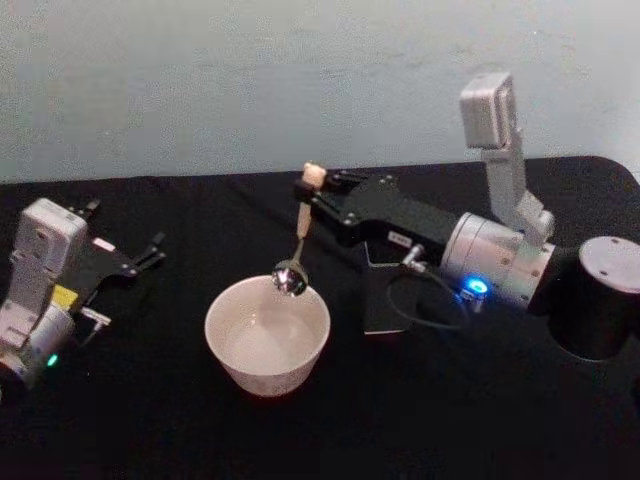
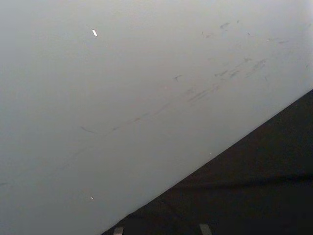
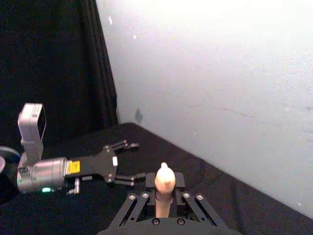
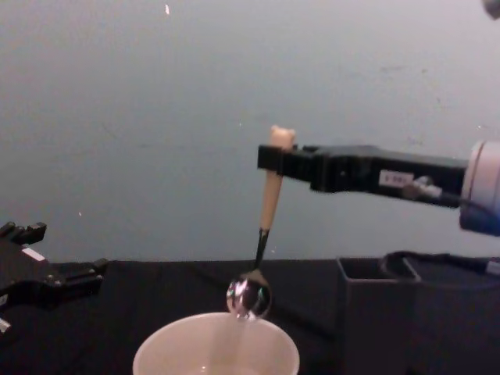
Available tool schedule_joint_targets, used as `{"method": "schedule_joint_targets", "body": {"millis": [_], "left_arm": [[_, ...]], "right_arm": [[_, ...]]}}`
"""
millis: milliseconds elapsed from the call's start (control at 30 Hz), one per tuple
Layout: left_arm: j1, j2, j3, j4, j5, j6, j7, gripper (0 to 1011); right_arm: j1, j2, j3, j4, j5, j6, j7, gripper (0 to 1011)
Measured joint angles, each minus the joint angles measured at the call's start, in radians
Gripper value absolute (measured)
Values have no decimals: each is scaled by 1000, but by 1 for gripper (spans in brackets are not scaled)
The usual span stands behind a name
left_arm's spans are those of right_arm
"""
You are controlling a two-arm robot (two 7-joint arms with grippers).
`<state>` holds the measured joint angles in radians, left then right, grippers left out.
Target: Pick up the stirring spoon with one hand, stir inside the cup, then place it back in its original position.
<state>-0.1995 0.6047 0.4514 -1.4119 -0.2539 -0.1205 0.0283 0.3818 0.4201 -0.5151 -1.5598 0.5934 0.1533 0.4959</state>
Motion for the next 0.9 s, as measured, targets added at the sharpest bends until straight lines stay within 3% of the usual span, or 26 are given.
{"method": "schedule_joint_targets", "body": {"millis": [900], "left_arm": [[0,0,0,0,0,0,0,1001]], "right_arm": [[-51,84,113,-94,144,-5,-69,213]]}}
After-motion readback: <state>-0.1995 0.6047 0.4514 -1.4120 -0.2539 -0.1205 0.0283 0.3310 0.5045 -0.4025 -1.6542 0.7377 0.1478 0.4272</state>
